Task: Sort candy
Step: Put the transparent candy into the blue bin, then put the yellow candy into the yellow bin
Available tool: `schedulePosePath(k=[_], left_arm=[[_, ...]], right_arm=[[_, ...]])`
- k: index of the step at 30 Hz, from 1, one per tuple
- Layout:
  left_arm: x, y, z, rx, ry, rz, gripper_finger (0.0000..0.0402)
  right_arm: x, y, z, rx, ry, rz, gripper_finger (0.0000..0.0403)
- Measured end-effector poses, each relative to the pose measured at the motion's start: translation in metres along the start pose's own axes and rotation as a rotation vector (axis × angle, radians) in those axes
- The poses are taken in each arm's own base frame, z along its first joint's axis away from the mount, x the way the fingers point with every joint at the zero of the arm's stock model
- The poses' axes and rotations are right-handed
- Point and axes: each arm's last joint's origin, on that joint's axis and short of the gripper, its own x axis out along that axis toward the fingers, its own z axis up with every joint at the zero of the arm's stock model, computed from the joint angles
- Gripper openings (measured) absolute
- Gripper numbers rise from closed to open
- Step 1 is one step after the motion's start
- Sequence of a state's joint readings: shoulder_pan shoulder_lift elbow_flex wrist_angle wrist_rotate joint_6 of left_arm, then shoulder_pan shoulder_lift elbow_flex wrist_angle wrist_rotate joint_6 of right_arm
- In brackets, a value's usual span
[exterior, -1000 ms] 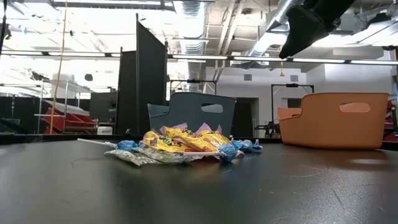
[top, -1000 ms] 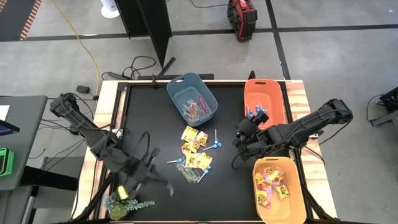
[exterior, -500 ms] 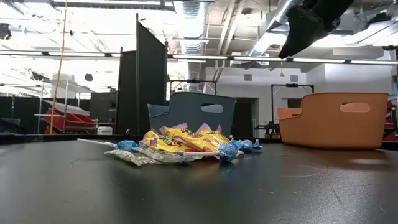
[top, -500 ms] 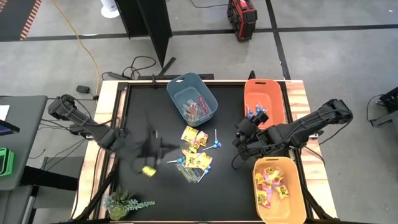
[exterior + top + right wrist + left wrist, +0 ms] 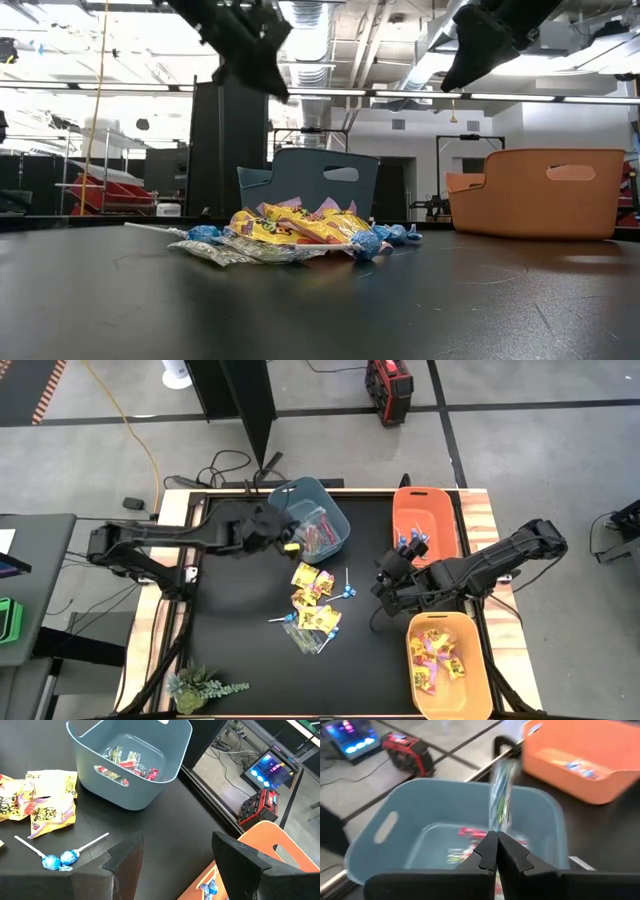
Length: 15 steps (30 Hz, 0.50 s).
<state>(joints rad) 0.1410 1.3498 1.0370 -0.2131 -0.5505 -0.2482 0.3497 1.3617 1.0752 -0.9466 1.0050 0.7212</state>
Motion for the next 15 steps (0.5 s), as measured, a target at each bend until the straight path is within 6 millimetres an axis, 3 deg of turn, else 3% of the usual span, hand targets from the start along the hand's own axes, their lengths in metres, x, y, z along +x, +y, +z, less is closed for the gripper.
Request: schedulePosePath(k=[4, 9, 12, 15], left_arm=[[0.016, 0.011, -0.003, 0.035, 0.043, 0.030, 0.0041], [0.020, 0.013, -0.005, 0.017, 0.068, 0.006, 0.0142], [0.011, 0.006, -0.006, 0.027, 0.132, -0.145, 0.0195], [-0.002, -0.016, -0.013, 0.093, 0.192, -0.362, 0.0217]], right_arm=[[-0.001, 0.000, 0.000, -0.003, 0.001, 0.004, 0.0253], [-0.001, 0.000, -0.001, -0.003, 0.008, 0.009, 0.0253], [-0.002, 0.001, -0.001, -0.001, 0.010, 0.017, 0.0253], [-0.004, 0.002, -0.002, -0.004, 0.007, 0.027, 0.0253]])
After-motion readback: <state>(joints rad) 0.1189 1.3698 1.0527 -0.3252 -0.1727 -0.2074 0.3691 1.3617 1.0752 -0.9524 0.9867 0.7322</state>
